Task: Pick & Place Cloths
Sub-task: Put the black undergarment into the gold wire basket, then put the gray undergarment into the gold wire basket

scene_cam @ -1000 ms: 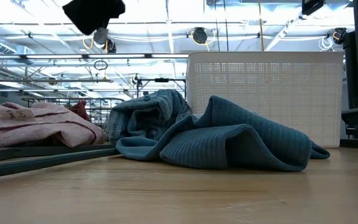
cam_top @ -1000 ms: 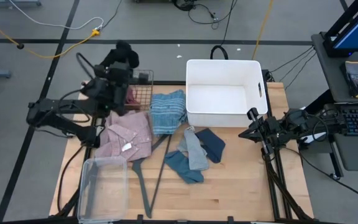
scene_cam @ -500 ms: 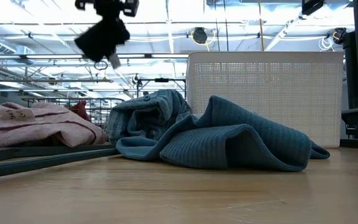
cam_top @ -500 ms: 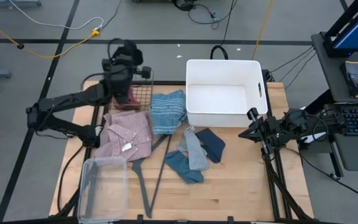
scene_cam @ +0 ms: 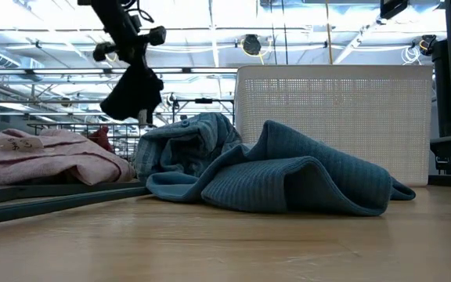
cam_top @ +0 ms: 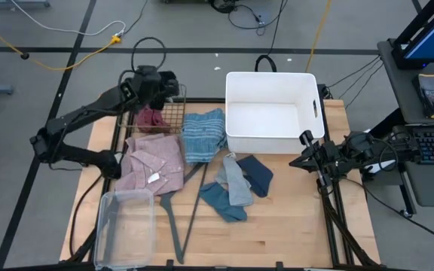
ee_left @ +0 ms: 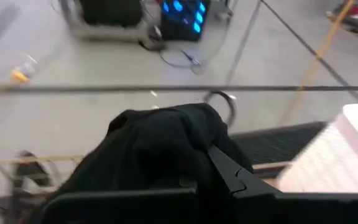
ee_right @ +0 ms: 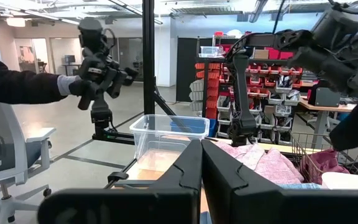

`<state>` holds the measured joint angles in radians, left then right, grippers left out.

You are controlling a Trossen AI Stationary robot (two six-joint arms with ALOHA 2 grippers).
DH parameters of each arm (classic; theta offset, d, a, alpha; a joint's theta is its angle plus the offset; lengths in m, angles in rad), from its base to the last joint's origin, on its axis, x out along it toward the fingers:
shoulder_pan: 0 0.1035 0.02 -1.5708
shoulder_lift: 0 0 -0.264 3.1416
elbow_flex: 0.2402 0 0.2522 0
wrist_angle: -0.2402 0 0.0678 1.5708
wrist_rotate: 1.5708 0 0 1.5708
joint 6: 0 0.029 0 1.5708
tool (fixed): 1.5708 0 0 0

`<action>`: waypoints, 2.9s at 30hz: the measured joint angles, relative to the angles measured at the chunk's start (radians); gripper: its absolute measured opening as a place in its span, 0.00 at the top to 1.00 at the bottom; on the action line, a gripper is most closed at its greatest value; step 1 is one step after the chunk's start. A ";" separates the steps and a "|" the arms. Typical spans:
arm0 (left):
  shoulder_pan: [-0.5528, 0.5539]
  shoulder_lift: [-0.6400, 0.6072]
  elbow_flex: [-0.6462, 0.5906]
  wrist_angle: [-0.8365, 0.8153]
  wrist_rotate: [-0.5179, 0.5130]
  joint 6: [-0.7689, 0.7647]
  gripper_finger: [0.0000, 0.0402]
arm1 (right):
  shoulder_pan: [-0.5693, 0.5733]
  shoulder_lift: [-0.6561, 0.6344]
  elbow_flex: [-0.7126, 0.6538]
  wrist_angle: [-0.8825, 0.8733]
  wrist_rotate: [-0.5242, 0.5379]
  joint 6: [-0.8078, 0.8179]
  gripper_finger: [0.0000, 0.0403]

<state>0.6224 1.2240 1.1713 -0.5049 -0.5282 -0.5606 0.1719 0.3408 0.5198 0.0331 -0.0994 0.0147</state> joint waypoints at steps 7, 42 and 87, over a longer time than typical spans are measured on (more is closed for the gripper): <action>0.105 0.000 0.000 -0.036 0.261 -0.118 1.00 | 0.000 0.000 0.000 0.000 0.000 0.000 1.00; 0.201 0.276 0.000 -0.203 0.383 -0.135 1.00 | 0.000 0.000 0.000 0.000 0.051 0.025 1.00; 0.135 0.109 0.012 -0.175 0.520 -0.154 0.54 | 0.000 0.001 -0.001 0.000 0.050 0.026 1.00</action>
<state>0.7572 1.3325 1.1835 -0.6798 -0.0086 -0.7148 0.1719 0.3416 0.5190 0.0330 -0.0490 0.0410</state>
